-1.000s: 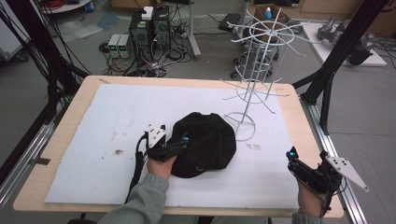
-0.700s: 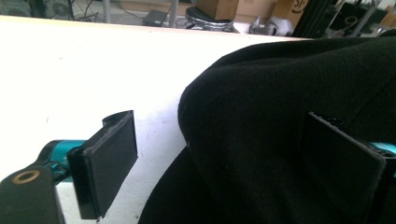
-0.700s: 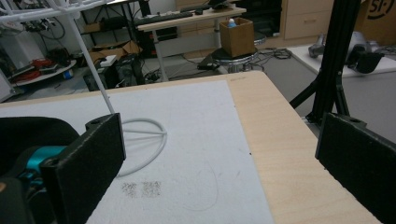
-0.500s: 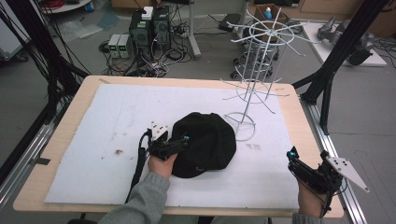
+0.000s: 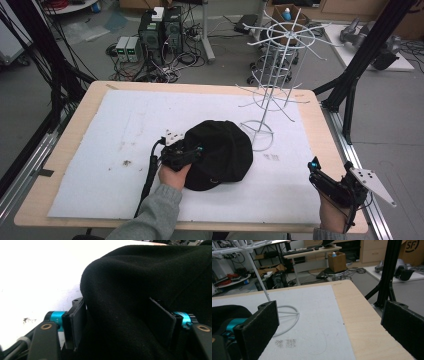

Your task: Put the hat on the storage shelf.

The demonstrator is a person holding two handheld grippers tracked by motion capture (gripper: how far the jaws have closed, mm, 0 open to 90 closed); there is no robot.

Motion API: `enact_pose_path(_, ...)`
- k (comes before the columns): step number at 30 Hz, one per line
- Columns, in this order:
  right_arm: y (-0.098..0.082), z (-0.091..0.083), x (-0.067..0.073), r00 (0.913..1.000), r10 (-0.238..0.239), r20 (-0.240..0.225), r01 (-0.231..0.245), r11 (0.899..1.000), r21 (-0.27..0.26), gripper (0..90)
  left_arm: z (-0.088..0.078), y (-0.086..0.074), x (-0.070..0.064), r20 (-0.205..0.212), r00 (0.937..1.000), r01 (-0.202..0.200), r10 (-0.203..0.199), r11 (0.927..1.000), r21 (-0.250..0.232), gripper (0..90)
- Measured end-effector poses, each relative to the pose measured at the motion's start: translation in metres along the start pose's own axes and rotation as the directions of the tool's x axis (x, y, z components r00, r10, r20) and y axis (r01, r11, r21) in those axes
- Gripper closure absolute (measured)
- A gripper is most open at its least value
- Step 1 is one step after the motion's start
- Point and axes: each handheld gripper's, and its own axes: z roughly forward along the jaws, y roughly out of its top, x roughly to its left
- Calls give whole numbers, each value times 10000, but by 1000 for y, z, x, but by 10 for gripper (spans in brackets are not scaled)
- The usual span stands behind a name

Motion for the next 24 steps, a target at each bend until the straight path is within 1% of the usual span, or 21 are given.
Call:
enact_pose_path(4,0,0,0,10000,33,21,-33,10000,-61,6,0,0,0,64,10000,65,-65,10000,-42,400)
enact_pose_path(7,0,0,0,10000,-6,3,6,10000,-46,5,0,1,1,137,9997,193,-194,9998,34,434)
enact_pose_path(8,0,0,1,10000,-19,-4,19,10000,-28,6,0,0,0,53,9998,176,-176,9998,3,439)
enact_pose_path(9,0,0,1,10000,-19,-4,19,10000,-28,6,0,0,0,53,9998,176,-176,9998,3,438)
enact_pose_path(10,0,0,1,10000,-49,15,49,10000,-34,6,0,0,0,-36,9996,278,-278,9996,48,429)
enact_pose_path(12,0,0,1,10000,-46,20,46,10000,-53,6,1,0,1,-34,9994,339,-339,9993,122,417)
enact_pose_path(13,0,0,0,10000,-13,30,13,10000,-70,5,2,0,1,-114,9977,670,-668,9976,183,413)
enact_pose_path(14,0,0,0,10000,-13,30,13,10000,-70,5,2,0,1,-114,9977,670,-668,9976,183,409)
enact_pose_path(15,0,0,0,10000,-1,39,1,10000,-76,5,1,0,0,-198,9979,625,-622,9979,147,409)
enact_pose_path(19,0,-1,1,10000,0,47,0,10000,-91,6,1,0,0,-157,9979,638,-635,9978,192,410)
enact_pose_path(21,0,-1,0,10000,-3,82,4,9999,-145,5,1,0,0,-85,9969,782,-780,9966,243,430)
enact_pose_path(24,0,-1,0,9999,28,97,-27,9999,-102,6,1,0,-1,-146,9963,849,-846,9961,225,452)
